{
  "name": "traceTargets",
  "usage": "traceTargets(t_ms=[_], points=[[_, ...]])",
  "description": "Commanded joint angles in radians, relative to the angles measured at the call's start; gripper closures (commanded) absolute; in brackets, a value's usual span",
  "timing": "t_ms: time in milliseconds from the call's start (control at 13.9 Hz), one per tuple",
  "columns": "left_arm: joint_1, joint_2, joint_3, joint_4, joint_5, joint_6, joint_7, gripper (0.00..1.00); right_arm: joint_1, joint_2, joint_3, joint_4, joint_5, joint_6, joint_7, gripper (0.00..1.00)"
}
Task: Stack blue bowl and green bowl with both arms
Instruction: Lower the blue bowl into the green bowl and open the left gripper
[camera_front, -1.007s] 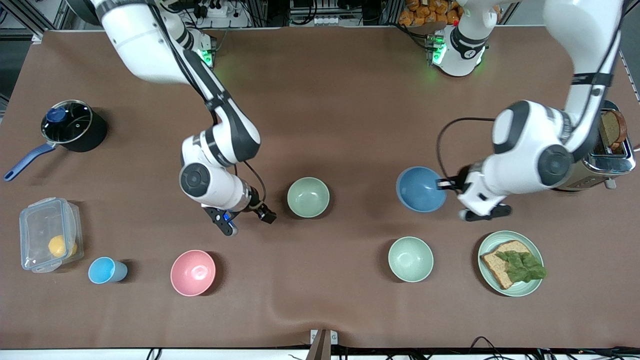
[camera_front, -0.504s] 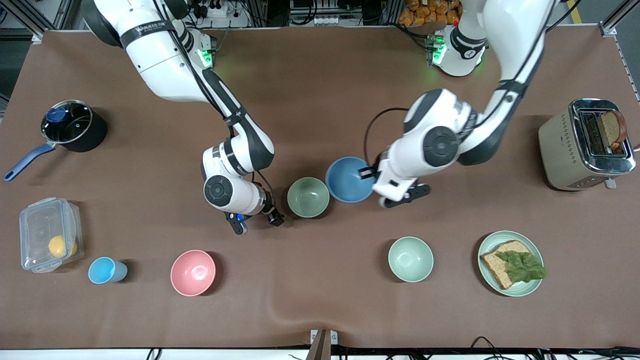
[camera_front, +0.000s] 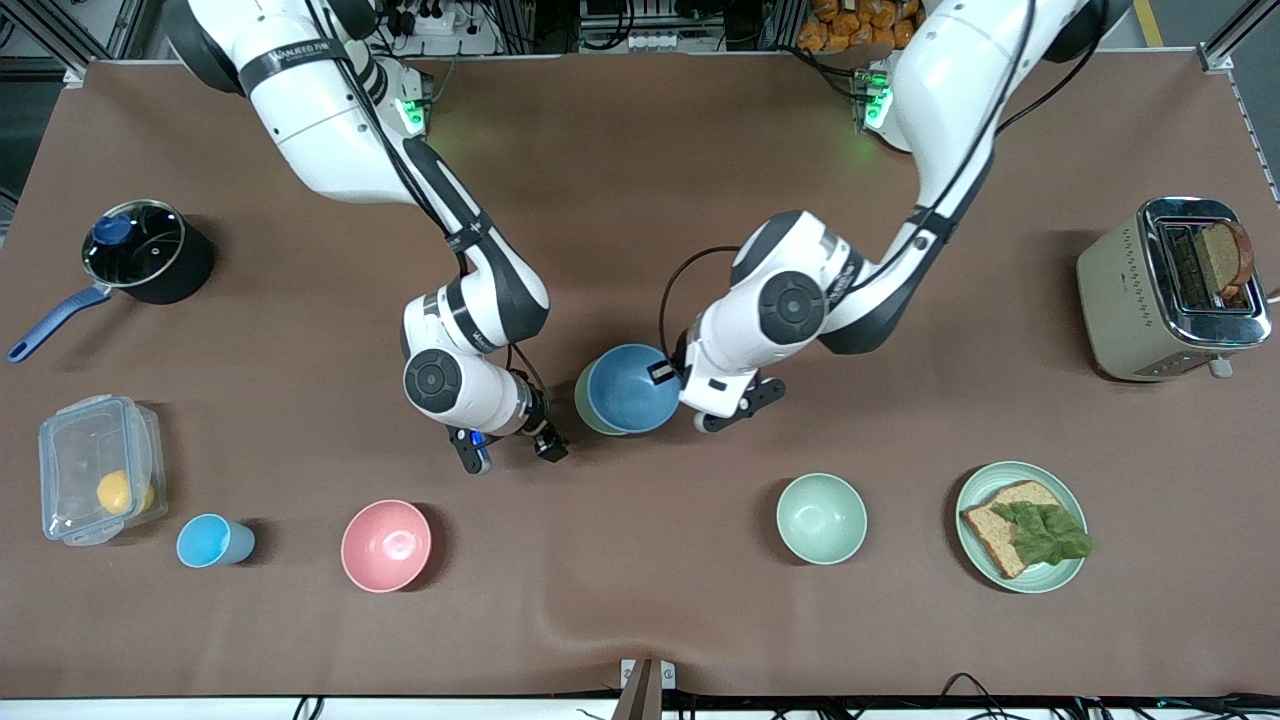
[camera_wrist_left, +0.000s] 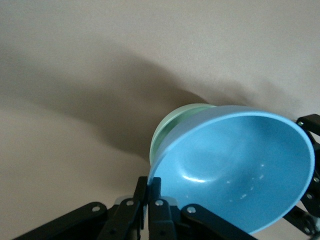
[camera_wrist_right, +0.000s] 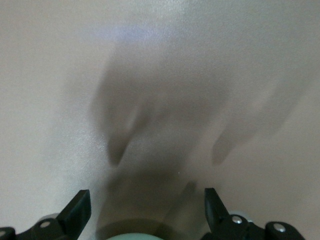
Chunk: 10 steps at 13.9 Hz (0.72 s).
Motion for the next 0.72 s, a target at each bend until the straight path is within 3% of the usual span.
traceTargets(t_ms=[0,647], points=[[-0.079,0.027,0.073,0.047,-0.006,0.004,-0.023,1.0,-0.001,0.018,0.002,0.03,0.011,0.002,0.007,0.0],[-0.112,0.104,0.077,0.044,-0.006,0.067,-0.011,1.0,0.0,0.022,0.002,0.034,0.011,0.016,0.013,0.0]])
